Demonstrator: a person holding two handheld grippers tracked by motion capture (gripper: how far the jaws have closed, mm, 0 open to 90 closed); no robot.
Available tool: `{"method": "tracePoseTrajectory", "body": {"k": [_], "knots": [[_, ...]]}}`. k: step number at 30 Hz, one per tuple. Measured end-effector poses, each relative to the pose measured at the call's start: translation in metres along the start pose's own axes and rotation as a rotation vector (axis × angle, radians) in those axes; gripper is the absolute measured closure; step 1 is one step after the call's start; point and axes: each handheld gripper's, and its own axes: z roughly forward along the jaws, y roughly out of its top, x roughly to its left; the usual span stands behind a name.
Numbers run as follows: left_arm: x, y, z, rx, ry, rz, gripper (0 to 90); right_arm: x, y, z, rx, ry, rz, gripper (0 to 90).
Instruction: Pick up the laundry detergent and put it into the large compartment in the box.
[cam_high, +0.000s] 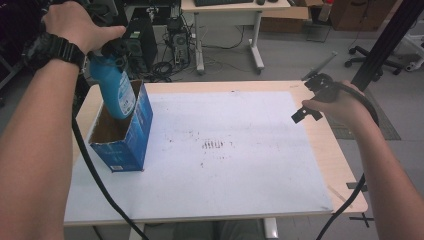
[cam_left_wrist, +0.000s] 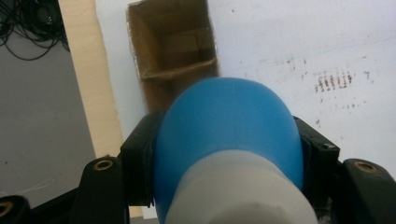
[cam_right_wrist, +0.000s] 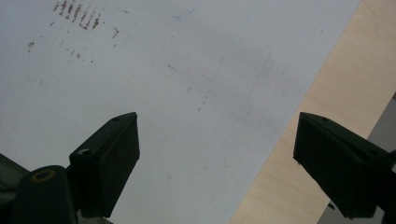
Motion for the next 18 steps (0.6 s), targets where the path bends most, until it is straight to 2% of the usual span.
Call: {"method": "tracePoseTrajectory", "body": {"k": [8, 12, 18], "knots": [[0.012, -0.003, 0.002, 0.003, 0.012, -0.011, 37.6, 0.001, 0.0, 0.0, 0.002, -0.002, 0.001, 14.3], [0.017, -0.004, 0.002, 0.002, 0.036, -0.021, 37.6, 0.002, 0.001, 0.001, 0.004, -0.001, -0.003, 14.3], [0.021, -0.005, 0.003, -0.001, 0.03, -0.028, 37.6, 0.003, 0.001, 0.001, 0.004, -0.001, -0.004, 14.3]]}}
